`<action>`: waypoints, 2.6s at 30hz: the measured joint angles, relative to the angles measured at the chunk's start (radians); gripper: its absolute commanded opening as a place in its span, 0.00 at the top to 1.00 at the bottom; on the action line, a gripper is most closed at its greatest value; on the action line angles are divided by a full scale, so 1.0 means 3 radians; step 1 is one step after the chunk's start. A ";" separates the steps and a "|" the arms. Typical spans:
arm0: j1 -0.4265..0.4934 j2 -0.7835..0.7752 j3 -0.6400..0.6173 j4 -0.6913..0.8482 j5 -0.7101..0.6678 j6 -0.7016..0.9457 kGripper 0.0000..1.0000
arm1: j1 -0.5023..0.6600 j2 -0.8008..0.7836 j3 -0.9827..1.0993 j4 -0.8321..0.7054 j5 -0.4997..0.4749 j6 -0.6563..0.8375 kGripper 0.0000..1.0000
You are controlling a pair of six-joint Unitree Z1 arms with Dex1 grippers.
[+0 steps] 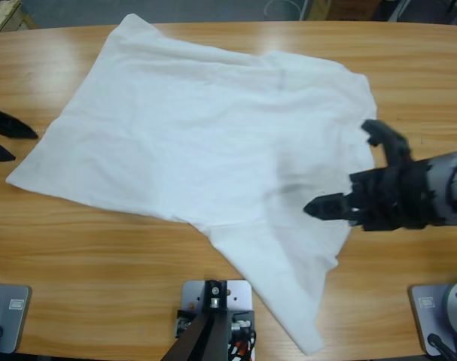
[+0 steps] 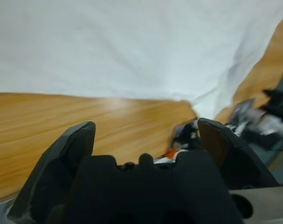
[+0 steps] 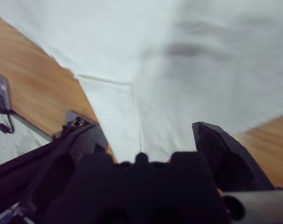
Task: Fold clothes
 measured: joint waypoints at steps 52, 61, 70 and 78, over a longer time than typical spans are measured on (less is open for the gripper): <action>-0.0407 -0.0865 0.0576 -0.0885 0.0482 -0.0471 0.18 | -0.1242 0.0996 -0.0297 0.0169 0.0391 -0.0774 0.17; -0.0407 -0.0836 0.0576 -0.0891 0.0482 -0.0471 0.18 | -0.1406 0.1131 -0.0412 0.0283 0.0390 -0.0898 0.17; -0.0407 -0.0828 0.0576 -0.0891 0.0482 -0.0471 0.18 | -0.1624 0.1289 -0.0648 0.0415 0.0390 -0.1091 0.17; -0.0407 -0.0827 0.0576 -0.0892 0.0482 -0.0471 0.18 | -0.1765 0.1531 -0.0950 0.0636 0.0395 -0.1253 0.08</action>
